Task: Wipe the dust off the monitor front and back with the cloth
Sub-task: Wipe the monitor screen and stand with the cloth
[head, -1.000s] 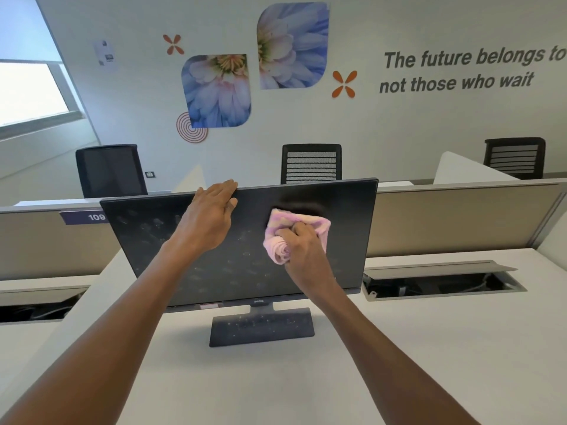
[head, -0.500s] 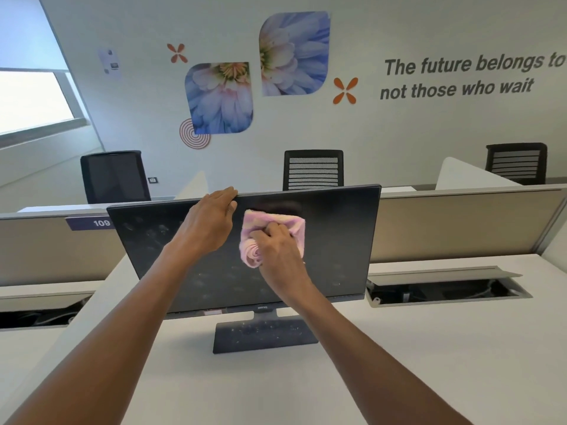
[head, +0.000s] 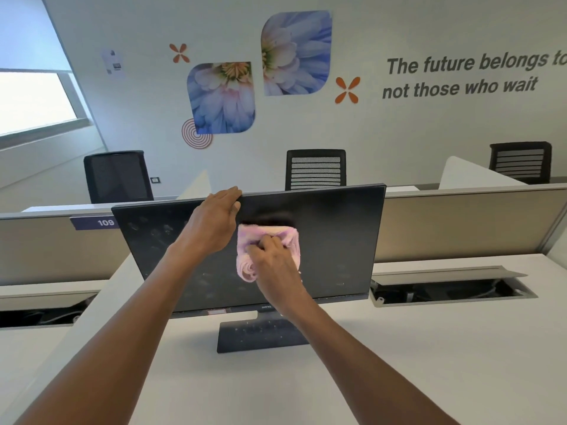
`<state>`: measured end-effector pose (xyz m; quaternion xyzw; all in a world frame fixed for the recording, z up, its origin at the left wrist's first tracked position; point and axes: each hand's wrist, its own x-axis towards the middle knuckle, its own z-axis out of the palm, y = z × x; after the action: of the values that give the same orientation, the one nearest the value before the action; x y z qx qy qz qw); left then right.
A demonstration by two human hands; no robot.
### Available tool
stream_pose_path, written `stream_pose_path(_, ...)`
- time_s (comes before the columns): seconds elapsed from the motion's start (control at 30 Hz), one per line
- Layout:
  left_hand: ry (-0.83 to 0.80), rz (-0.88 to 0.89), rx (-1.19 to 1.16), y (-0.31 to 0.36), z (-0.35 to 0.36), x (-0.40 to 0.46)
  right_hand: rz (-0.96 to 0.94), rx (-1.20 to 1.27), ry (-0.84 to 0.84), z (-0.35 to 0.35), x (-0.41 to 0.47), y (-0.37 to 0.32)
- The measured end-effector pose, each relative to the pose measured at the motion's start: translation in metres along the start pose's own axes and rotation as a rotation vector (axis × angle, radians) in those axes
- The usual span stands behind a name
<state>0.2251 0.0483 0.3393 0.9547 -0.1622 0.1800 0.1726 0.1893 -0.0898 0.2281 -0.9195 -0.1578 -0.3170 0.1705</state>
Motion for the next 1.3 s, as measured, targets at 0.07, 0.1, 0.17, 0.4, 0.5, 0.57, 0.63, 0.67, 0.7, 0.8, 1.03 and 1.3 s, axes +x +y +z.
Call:
stream_pose_path(0.07,-0.007,0.005,-0.013,-0.002,0.000,-0.001,0.026,0.015,-0.053,0.009,-0.019,0.007)
stream_pose_path(0.1,-0.010,0.009,-0.015,-0.003,0.000,-0.002,0.062,0.033,-0.049,0.011,-0.026,0.013)
stream_pose_path(0.17,-0.011,0.014,-0.017,-0.004,0.002,-0.003,0.145,0.056,0.014,0.006,-0.028,0.022)
stream_pose_path(0.4,-0.001,0.001,-0.028,0.001,0.002,-0.003,0.023,0.035,0.004,0.002,-0.009,0.007)
stream_pose_path(0.5,-0.006,-0.001,-0.032,0.000,0.000,-0.004,0.052,0.045,-0.083,0.017,-0.031,0.014)
stream_pose_path(0.57,-0.009,-0.001,-0.035,-0.001,0.000,-0.005,0.122,0.078,-0.043,0.017,-0.036,0.024)
stream_pose_path(0.63,-0.014,-0.008,-0.040,0.000,0.000,-0.005,0.152,0.086,0.037,0.011,-0.030,0.028)
stream_pose_path(0.67,-0.016,-0.013,-0.040,0.001,0.000,-0.005,0.142,0.086,0.067,0.008,-0.023,0.027)
stream_pose_path(0.7,-0.015,-0.018,-0.040,0.002,0.000,-0.005,0.122,0.084,0.082,0.006,-0.017,0.023)
stream_pose_path(0.8,-0.012,-0.029,-0.042,0.004,0.000,-0.005,0.056,0.076,0.014,0.009,-0.010,0.013)
stream_pose_path(1.03,-0.003,-0.011,-0.067,0.004,0.000,-0.006,0.107,0.039,-0.033,0.019,-0.038,0.034)
stream_pose_path(1.3,-0.009,-0.032,-0.067,0.004,0.001,-0.005,0.004,0.033,-0.104,0.017,-0.025,0.022)
